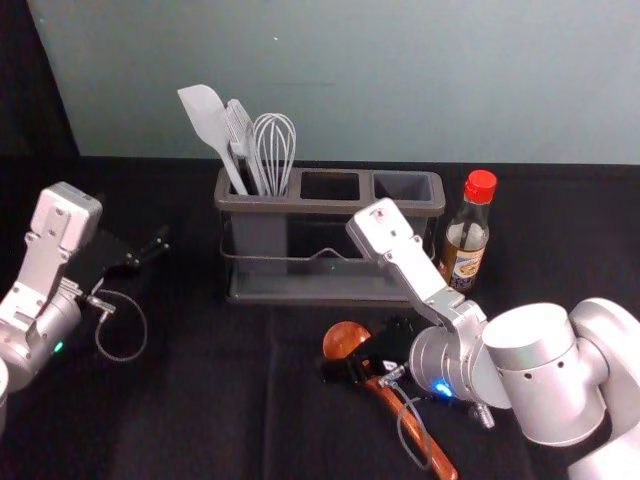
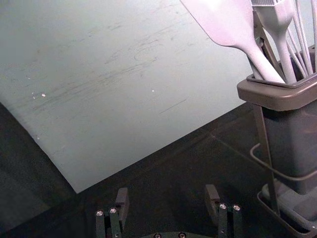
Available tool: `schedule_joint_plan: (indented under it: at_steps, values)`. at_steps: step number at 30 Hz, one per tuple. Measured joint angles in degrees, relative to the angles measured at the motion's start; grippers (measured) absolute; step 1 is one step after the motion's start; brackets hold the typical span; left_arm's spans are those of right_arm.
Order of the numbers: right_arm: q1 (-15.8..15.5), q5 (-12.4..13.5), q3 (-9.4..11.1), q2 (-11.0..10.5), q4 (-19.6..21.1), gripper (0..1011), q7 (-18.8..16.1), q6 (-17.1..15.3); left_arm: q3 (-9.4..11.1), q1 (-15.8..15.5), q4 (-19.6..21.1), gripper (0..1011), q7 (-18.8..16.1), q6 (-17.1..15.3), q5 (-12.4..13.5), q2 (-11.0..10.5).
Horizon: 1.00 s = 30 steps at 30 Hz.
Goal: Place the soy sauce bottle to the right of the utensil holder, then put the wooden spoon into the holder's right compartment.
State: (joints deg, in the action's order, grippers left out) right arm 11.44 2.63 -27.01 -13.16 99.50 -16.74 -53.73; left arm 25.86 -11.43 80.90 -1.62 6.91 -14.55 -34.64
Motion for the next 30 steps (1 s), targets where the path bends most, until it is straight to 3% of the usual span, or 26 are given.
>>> schedule_joint_plan:
  at_steps: [30]
  values:
    - [-0.49,-3.51,1.33,1.73,-1.72,1003,-2.28,0.79,0.0,0.0,0.0,1005,0.0,0.0,0.0,0.0]
